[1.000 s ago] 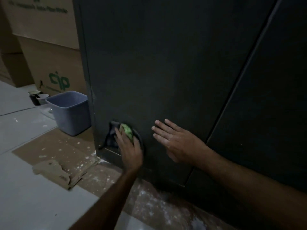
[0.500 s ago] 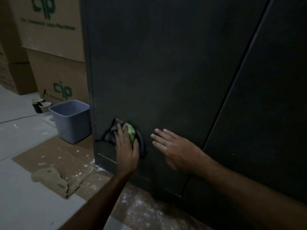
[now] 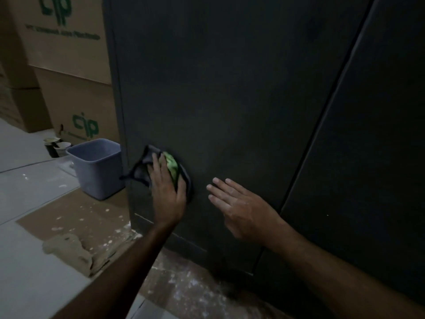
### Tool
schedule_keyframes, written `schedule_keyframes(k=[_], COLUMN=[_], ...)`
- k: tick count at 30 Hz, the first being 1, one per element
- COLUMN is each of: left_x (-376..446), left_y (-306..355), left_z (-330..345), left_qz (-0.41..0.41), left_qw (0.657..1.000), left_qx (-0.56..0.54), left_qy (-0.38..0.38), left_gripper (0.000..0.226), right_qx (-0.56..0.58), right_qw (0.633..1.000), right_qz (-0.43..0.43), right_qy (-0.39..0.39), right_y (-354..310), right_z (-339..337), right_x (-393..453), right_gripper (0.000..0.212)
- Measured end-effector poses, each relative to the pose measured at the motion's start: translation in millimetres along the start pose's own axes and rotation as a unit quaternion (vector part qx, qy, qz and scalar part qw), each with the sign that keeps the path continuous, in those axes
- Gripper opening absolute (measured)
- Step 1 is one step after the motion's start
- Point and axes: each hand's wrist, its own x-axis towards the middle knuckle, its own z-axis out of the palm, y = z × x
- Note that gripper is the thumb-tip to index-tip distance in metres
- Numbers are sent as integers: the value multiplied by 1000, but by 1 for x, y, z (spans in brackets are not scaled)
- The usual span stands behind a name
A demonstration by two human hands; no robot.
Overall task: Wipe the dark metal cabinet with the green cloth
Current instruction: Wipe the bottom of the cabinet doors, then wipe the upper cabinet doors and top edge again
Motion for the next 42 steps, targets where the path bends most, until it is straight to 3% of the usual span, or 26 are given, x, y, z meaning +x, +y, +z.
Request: schedule_keyframes(k=[2, 4, 6, 7, 11, 14, 16, 17, 19, 22, 24, 27, 29, 31, 35, 39, 42], left_x=[1, 42, 88, 101, 62, -20, -71, -84, -77, -13, 11, -14, -60, -105, -123, -89, -68], left_y=[-29, -39, -25, -12, 40, 33, 0, -19, -39, -23, 9, 56, 77, 85, 62, 44, 35], left_z=[-8, -19, -28, -28, 2, 28, 28, 23, 16, 14, 18, 34, 48, 53, 25, -4, -23], left_qz=[-26, -114, -258, -272, -4, 150, 196, 181, 41, -225, -262, -83, 68, 162, 176, 286, 299], left_qw=[999, 993, 963, 956, 998, 986, 969, 969, 991, 974, 959, 994, 997, 975, 942, 902, 890], left_qx=[9, 32, -35, -57, -11, 51, 104, 116, 63, -40, -57, -28, 9, 11, -55, -35, -21], left_qy=[-24, -8, 66, 91, 68, -45, -103, -119, -111, 7, 90, 69, -30, -153, -280, -321, -344], left_gripper=[65, 56, 59, 61, 70, 74, 71, 70, 74, 67, 63, 73, 73, 69, 74, 84, 75], right_qx=[3, 5, 18, 23, 60, 98, 102, 103, 108, 107, 101, 99, 99, 94, 116, 143, 120], right_qw=[1000, 1000, 999, 999, 990, 974, 970, 970, 970, 973, 974, 967, 958, 955, 967, 975, 979], right_qz=[4, 11, 13, 16, 14, 16, 12, 6, 1, 28, 45, 61, 72, 48, -23, 8, -6], right_qy=[4, 17, 28, 37, 125, 201, 219, 221, 216, 203, 199, 227, 258, 276, 225, 172, 165], right_y=[-1, -2, -2, -2, 3, 5, 2, -1, -3, 0, 4, 11, 13, 9, -17, -16, -5], right_z=[-1, 0, 0, 0, -3, -6, -8, -10, -12, -15, -16, -18, -17, -13, 13, 34, 40], right_x=[0, -2, -3, -5, -16, -26, -30, -31, -34, -44, -53, -62, -61, -58, -40, -30, -27], right_gripper=[65, 65, 64, 64, 57, 44, 36, 34, 34, 40, 42, 38, 33, 33, 42, 44, 64])
